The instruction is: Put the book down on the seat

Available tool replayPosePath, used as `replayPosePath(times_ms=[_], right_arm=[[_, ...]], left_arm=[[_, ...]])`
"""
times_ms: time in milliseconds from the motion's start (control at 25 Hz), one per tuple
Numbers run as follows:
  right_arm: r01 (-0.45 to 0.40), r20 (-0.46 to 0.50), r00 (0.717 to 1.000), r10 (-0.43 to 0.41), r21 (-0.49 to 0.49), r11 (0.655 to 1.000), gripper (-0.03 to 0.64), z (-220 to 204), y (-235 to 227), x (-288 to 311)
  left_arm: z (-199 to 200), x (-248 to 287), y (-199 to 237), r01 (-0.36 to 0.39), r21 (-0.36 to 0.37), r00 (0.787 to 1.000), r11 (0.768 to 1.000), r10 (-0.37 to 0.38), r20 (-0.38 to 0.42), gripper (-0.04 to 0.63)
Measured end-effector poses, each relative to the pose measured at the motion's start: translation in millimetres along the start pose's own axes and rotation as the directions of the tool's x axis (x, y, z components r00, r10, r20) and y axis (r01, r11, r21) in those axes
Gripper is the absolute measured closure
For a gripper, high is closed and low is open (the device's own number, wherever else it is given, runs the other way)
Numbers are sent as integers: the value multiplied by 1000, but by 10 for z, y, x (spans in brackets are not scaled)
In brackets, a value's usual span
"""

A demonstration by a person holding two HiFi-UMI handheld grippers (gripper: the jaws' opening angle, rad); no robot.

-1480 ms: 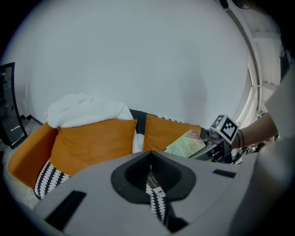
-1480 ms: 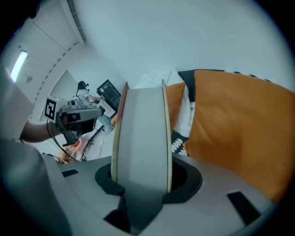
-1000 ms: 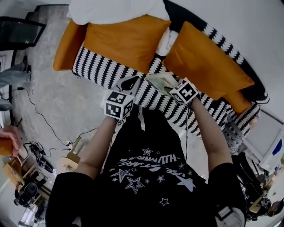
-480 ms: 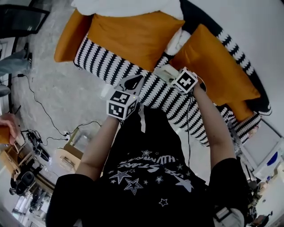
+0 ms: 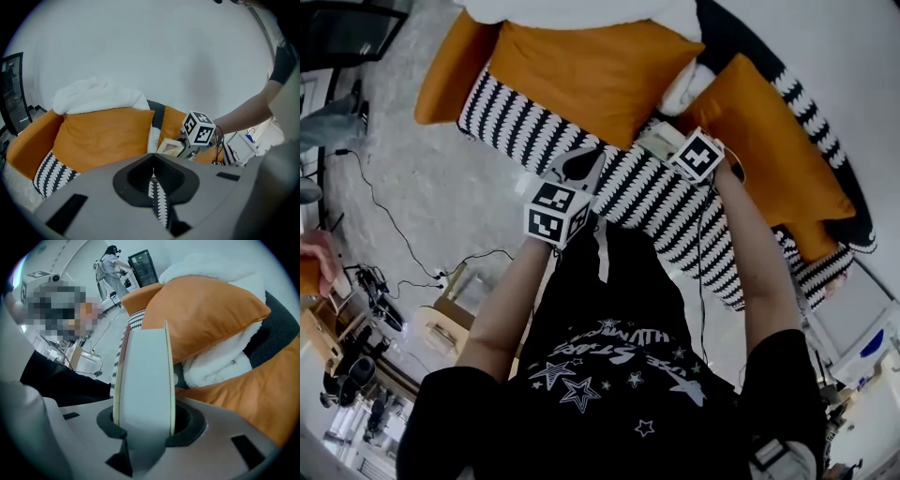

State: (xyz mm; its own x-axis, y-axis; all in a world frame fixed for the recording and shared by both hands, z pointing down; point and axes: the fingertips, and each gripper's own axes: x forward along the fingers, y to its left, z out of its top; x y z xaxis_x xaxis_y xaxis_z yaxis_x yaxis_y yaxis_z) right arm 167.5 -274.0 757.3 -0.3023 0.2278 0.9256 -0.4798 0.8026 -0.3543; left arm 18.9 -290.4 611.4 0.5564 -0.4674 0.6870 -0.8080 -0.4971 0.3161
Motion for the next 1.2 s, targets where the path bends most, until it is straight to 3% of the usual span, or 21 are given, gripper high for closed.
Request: replayPosePath(times_ms=[320, 680, 920, 1200], right_arm=[[71, -71, 995, -71, -4, 997, 445, -65, -200, 118], [187, -58, 981, -185, 40, 981, 440, 112, -334, -129], [223, 30, 974, -224, 53, 973, 426, 179, -228, -288], [335, 137, 928, -346, 94, 937, 411, 228, -284, -694]], left_arm=[[37, 194, 33, 11, 22, 1000, 1000, -11, 7, 588], [205, 61, 0, 36, 13, 999, 999, -36, 23, 588], [128, -71, -127, 51, 43, 998, 998, -52, 23, 588], [133, -216, -345, 77, 71, 996, 995, -79, 29, 588]])
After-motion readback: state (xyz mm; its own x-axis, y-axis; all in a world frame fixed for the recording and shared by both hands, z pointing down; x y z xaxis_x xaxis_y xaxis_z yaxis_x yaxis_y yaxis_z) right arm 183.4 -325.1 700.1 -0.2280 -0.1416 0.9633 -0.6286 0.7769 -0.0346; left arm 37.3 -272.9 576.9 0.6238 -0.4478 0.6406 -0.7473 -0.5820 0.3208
